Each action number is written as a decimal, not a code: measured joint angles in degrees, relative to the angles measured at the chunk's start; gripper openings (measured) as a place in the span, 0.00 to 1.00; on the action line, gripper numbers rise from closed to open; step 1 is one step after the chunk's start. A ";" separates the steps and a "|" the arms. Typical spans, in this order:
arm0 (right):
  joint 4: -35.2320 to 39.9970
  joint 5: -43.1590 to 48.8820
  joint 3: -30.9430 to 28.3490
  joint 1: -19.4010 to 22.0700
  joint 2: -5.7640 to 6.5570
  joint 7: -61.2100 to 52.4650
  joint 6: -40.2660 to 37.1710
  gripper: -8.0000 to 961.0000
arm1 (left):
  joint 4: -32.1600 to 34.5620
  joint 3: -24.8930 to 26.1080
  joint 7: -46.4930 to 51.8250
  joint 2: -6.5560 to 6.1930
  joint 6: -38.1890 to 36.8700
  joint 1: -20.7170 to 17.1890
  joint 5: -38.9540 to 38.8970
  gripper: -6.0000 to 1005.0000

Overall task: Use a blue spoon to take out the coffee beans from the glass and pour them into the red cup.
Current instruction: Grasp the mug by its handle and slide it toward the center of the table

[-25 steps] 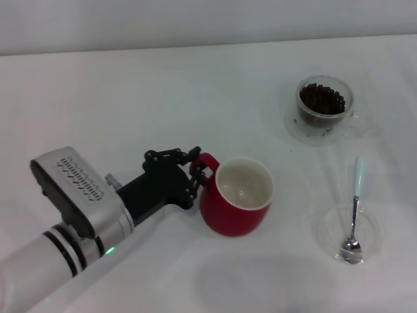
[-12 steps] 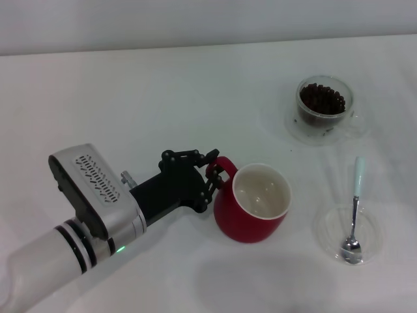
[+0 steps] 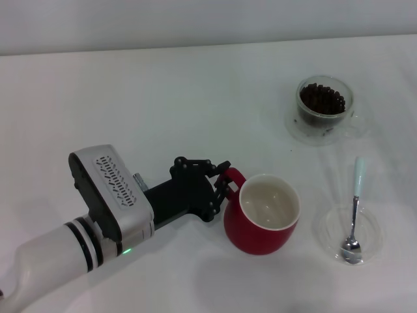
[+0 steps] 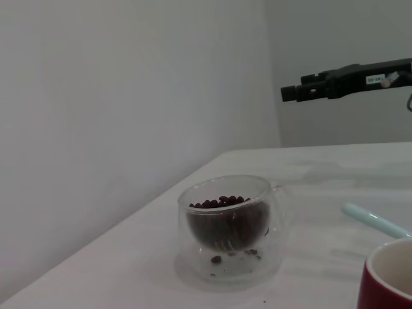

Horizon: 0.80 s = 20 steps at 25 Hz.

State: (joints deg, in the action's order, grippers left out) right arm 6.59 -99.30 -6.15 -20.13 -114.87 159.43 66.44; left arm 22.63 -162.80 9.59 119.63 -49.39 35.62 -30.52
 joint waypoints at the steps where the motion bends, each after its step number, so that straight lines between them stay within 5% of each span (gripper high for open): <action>1: 0.00 -0.01 0.00 0.00 0.00 0.00 0.00 0.91 | 0.00 -0.01 -0.08 -0.02 0.00 0.00 0.09 0.15; 20: -0.43 -0.46 -0.39 0.29 0.00 0.00 0.21 0.91 | 0.05 0.50 -4.51 0.10 -1.60 -0.16 0.25 0.16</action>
State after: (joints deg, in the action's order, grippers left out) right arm 6.16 -99.76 -6.54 -19.83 -114.87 159.43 66.65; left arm 22.68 -162.30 5.08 119.73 -50.99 35.46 -30.27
